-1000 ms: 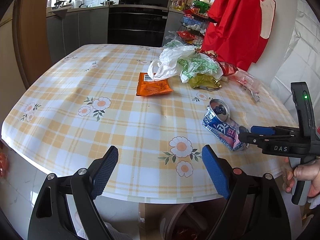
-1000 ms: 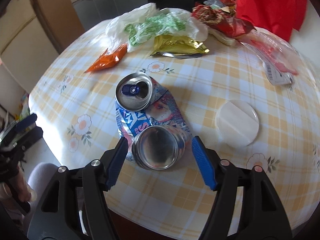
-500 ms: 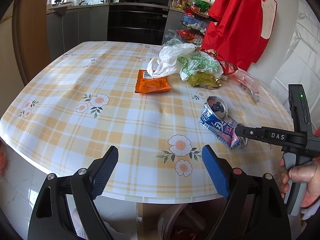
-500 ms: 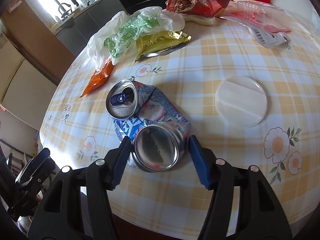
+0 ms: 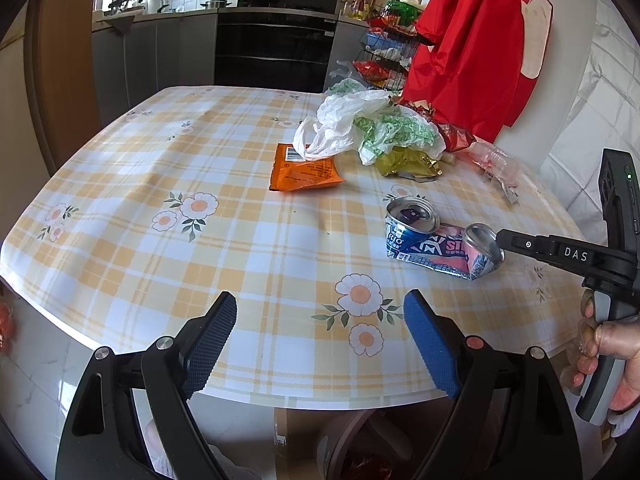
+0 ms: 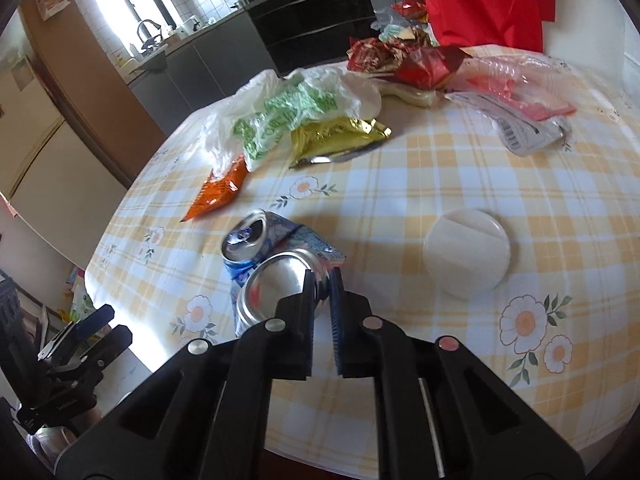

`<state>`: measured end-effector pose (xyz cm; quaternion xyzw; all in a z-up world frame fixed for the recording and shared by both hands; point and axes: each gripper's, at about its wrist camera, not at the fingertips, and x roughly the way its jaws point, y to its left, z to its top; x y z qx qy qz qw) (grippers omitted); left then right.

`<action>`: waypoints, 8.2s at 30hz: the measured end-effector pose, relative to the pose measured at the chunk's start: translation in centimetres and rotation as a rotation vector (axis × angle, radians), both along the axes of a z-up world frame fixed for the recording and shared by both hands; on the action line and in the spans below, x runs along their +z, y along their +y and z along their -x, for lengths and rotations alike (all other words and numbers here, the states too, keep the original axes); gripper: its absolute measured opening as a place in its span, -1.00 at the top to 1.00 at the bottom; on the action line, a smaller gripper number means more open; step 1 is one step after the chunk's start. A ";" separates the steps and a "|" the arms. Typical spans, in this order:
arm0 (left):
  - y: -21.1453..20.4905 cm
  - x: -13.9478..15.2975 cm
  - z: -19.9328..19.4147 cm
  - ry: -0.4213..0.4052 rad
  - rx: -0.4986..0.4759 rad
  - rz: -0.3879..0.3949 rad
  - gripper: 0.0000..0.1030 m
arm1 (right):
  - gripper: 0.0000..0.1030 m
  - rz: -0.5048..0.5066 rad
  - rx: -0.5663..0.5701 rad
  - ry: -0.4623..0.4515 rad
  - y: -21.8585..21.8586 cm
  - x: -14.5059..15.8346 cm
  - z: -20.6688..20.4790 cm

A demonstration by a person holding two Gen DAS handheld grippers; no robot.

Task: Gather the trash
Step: 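Reach the right tool to the crushed blue can and close on it, then lift the blue can with the right tool while the left tool grasps the orange packet, then carry the orange packet to the bin with the left tool and release, then lower the blue can over the bin and open the right tool, then reach the right tool to the white round lid and close on it, then grasp the white and green plastic bags with the left tool while the right tool holds the lid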

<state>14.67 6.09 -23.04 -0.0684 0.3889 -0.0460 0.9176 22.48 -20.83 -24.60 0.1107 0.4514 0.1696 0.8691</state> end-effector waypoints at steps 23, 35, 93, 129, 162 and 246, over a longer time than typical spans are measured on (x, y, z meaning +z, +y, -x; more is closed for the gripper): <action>2.7 1.4 -5.2 -0.002 0.027 0.038 -0.62 | -0.23 0.197 0.261 -0.031 6.1 -0.9 -0.4; 4.9 0.0 -6.9 0.044 0.059 0.042 -0.62 | -0.23 0.217 0.260 -0.040 8.9 -2.9 -2.4; -5.2 7.3 3.0 0.046 -0.257 -0.010 0.98 | -0.21 -0.004 -0.018 -0.255 -4.7 9.0 9.8; -5.3 8.9 10.9 -0.035 -0.160 0.025 -0.09 | -0.21 -0.022 0.006 -0.231 -5.6 9.9 17.9; -1.3 6.7 12.3 -0.037 -0.021 0.045 -0.18 | -0.37 0.031 0.127 -0.048 0.3 5.2 18.3; -2.2 -0.9 -20.3 0.081 -0.012 0.007 0.76 | -0.28 0.125 -0.025 -0.120 -6.7 -0.9 0.0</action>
